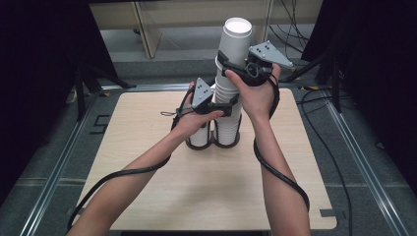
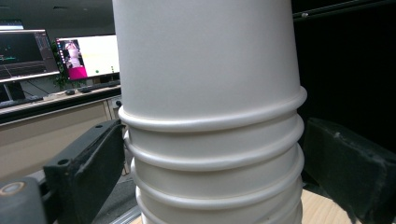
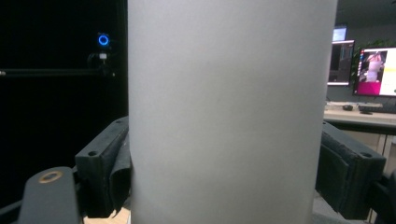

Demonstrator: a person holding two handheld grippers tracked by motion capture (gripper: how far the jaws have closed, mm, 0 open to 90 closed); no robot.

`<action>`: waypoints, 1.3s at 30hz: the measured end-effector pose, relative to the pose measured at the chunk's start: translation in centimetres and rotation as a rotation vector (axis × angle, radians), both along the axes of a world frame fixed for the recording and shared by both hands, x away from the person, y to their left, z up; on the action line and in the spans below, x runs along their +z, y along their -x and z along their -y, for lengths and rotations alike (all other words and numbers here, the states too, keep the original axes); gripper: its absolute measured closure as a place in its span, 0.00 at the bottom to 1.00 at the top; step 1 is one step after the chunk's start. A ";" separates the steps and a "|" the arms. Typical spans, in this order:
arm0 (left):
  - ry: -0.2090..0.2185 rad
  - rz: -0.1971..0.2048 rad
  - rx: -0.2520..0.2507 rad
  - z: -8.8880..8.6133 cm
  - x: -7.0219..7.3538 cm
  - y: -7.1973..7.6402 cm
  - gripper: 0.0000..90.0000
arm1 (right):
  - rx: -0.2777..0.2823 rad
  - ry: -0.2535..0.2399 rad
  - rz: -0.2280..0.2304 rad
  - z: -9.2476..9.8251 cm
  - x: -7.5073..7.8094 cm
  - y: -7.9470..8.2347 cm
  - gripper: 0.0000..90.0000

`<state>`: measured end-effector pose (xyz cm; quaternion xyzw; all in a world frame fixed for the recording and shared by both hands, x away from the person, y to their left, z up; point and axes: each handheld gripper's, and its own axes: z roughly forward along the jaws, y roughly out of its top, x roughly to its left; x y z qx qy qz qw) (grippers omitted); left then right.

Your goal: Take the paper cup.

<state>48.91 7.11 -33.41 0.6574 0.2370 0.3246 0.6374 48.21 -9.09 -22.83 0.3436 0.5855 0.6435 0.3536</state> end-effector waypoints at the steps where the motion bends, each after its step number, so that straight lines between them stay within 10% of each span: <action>1: 0.002 -0.001 0.000 0.0 0.0 0.0 0.07 | -0.001 -0.012 0.010 0.0 0.2 0.1 0.19; 39: 0.029 0.004 -0.011 0.3 -0.2 -0.1 0.07 | -0.029 -0.097 0.140 0.8 4.1 1.2 0.21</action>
